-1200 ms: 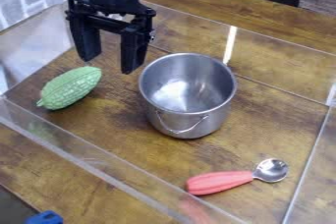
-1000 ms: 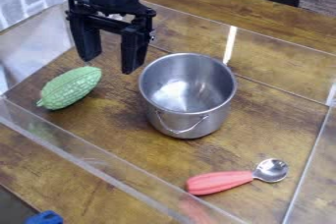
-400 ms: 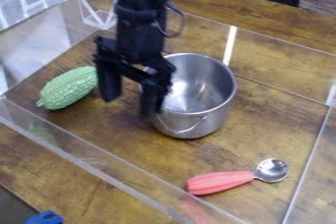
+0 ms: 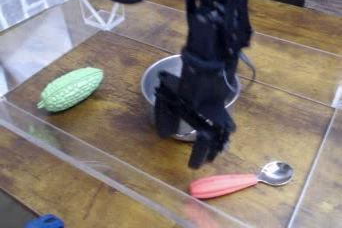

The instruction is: Move the pink spoon to the left

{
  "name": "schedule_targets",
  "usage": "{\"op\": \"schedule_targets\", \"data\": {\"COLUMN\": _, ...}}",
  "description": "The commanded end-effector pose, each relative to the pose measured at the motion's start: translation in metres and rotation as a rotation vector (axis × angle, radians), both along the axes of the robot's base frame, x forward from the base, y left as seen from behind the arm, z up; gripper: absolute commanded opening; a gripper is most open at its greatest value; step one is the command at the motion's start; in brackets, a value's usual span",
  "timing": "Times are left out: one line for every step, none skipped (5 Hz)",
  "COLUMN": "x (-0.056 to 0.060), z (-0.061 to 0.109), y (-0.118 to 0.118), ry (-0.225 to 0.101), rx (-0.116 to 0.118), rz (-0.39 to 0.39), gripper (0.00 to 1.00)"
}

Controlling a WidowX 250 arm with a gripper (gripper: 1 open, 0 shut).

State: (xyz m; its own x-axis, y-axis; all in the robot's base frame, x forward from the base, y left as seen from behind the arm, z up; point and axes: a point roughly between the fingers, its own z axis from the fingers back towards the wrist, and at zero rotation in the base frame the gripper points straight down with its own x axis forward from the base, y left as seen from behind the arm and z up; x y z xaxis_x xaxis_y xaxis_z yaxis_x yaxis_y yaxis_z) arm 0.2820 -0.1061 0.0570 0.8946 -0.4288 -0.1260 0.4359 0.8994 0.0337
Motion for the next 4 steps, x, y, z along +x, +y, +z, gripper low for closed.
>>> {"op": "schedule_targets", "data": {"x": 0.007, "z": 0.0, "y": -0.021, "ry": -0.067, "rx": -0.011, "rz": -0.113, "gripper": 1.0}}
{"op": "schedule_targets", "data": {"x": 0.007, "z": -0.013, "y": -0.032, "ry": -0.078, "rx": -0.022, "rz": -0.194, "gripper": 1.0}}
{"op": "schedule_targets", "data": {"x": 0.007, "z": -0.016, "y": -0.035, "ry": -0.088, "rx": -0.032, "rz": -0.214, "gripper": 1.0}}
{"op": "schedule_targets", "data": {"x": 0.008, "z": -0.018, "y": -0.035, "ry": -0.092, "rx": -0.043, "rz": -0.227, "gripper": 1.0}}
